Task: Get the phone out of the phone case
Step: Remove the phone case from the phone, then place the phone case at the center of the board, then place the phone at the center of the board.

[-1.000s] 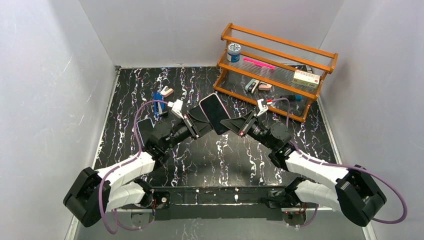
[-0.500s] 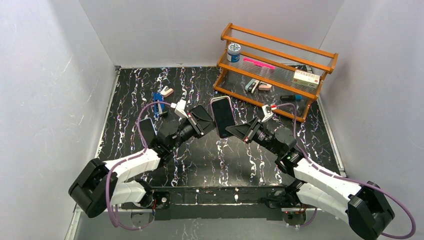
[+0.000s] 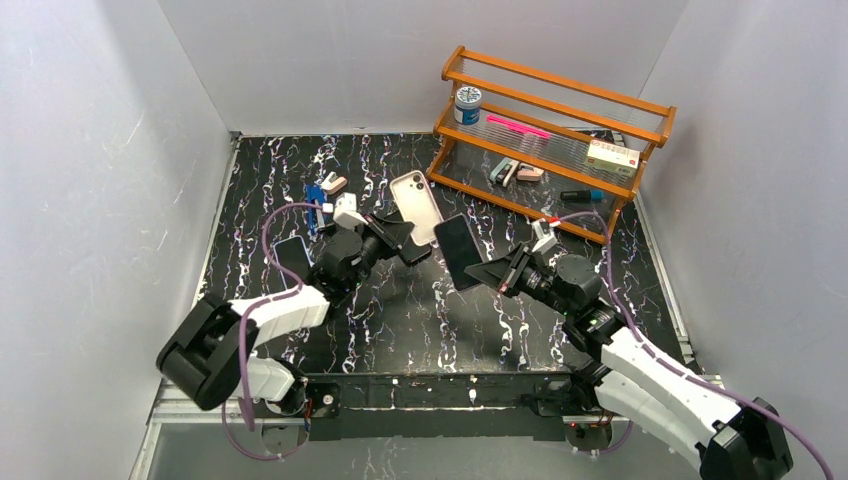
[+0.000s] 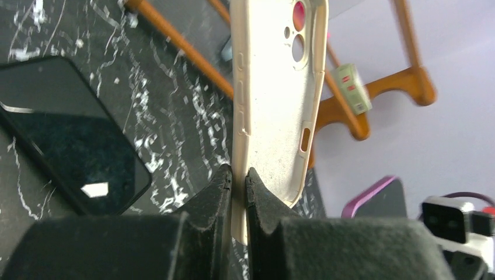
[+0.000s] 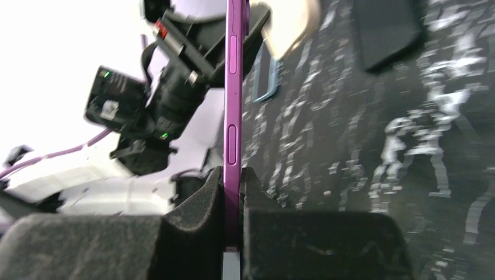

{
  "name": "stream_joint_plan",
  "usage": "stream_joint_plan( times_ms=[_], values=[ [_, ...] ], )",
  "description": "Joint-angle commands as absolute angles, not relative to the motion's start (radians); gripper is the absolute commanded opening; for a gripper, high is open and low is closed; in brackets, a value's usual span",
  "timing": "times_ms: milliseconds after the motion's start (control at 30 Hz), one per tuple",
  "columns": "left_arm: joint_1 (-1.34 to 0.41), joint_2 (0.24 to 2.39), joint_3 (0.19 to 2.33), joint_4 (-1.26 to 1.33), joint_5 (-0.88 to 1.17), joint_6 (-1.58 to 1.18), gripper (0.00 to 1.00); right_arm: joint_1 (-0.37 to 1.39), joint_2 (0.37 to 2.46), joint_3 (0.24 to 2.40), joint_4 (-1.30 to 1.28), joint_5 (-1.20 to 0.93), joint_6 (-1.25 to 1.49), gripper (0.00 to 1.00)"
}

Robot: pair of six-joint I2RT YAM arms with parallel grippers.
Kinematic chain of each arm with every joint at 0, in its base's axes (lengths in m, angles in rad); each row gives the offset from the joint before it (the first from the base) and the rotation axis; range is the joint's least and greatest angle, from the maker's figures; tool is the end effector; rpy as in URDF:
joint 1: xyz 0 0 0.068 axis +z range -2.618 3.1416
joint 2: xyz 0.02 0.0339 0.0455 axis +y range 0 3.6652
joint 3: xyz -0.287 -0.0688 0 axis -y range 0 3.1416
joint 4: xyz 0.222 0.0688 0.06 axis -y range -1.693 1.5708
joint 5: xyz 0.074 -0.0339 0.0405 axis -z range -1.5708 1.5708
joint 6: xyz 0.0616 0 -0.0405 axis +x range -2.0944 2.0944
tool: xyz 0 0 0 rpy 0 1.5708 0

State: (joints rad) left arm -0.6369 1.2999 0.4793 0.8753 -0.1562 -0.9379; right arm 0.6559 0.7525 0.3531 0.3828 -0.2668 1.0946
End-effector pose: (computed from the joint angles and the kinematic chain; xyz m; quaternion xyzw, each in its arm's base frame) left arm 0.2253 -0.1547 0.2759 -0.1588 0.6692 -0.4751 0.5489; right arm 0.1262 0.1176 0.2764 0.0627 0.7100 0.5943 0.3725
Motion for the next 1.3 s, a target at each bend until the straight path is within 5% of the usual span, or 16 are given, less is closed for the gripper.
stream_joint_plan(
  times_ms=[0,300,667,900,1033,1200,1267],
  values=[
    [-0.651,1.404,0.558,0.784,-0.099,-0.919,0.00,0.558,0.681,0.368,0.238,-0.106,0.988,0.01],
    [-0.746,1.626,0.741,0.506,-0.047,-0.887,0.00,0.320,0.776,0.247,0.368,-0.152,0.943,0.01],
    [-0.801,1.802,0.858,0.429,-0.063,-0.919,0.07,0.281,1.122,0.252,0.652,-0.279,0.883,0.01],
    [-0.802,1.752,0.856,0.341,-0.124,-0.918,0.34,0.281,1.248,0.264,0.711,-0.307,0.867,0.16],
    [-0.800,1.658,0.856,0.233,-0.222,-0.894,0.71,0.281,1.289,0.256,0.718,-0.307,0.852,0.36],
    [-0.788,1.595,0.912,0.060,-0.345,-0.868,0.96,0.283,1.291,0.284,0.629,-0.345,0.805,0.56],
    [-0.782,1.586,0.948,-0.024,-0.402,-0.860,0.98,0.284,1.272,0.298,0.560,-0.339,0.773,0.65]
  ],
)
